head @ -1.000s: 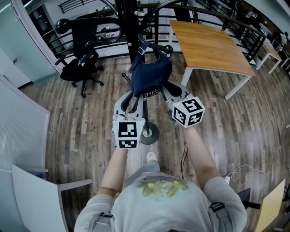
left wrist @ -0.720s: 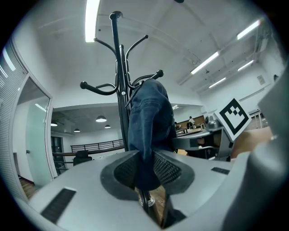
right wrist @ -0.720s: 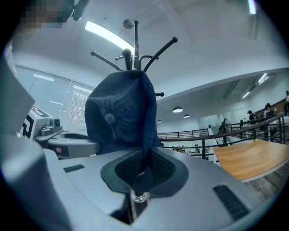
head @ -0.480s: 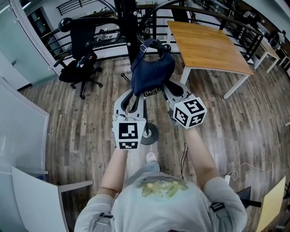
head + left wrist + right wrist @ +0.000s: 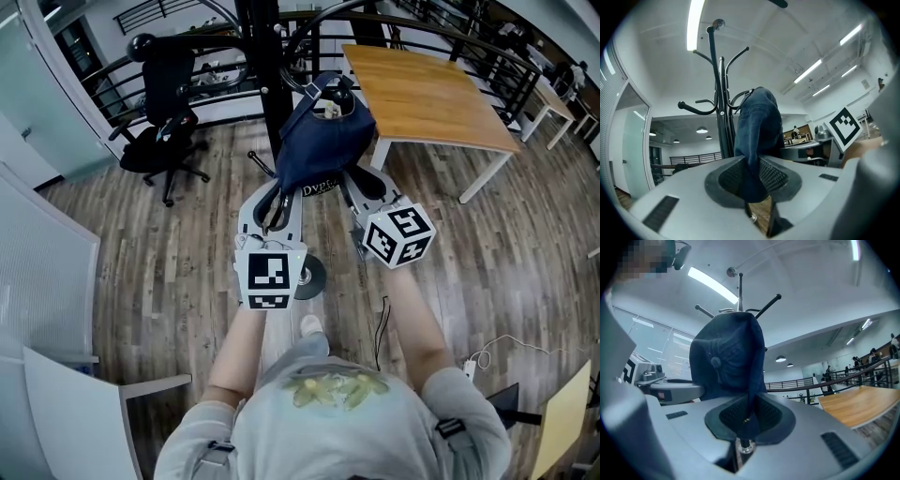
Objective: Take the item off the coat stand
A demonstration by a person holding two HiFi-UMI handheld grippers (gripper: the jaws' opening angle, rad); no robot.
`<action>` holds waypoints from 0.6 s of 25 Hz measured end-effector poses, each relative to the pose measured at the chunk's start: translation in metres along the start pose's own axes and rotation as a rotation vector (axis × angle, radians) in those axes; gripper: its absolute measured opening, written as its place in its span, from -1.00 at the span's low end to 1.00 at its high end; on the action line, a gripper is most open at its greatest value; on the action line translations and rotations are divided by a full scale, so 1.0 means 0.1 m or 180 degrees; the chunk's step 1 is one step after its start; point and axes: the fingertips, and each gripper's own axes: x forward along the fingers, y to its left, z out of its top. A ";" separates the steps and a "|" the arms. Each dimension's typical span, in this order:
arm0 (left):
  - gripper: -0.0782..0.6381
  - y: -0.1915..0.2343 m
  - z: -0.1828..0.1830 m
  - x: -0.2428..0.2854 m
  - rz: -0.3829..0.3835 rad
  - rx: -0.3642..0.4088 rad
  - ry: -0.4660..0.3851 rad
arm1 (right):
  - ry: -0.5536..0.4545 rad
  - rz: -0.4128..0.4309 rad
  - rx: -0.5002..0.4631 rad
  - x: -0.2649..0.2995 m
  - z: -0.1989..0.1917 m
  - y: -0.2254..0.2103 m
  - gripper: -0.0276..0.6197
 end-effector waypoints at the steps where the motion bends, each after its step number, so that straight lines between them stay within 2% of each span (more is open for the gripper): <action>1: -0.51 -0.02 0.02 -0.01 -0.0001 0.0000 -0.0017 | -0.0015 -0.0006 0.0001 -0.03 0.02 0.00 -0.78; 15: -0.51 -0.28 -0.03 -0.17 -0.0140 -0.0027 0.0005 | -0.0077 -0.0149 -0.0036 -0.40 -0.03 0.03 -0.77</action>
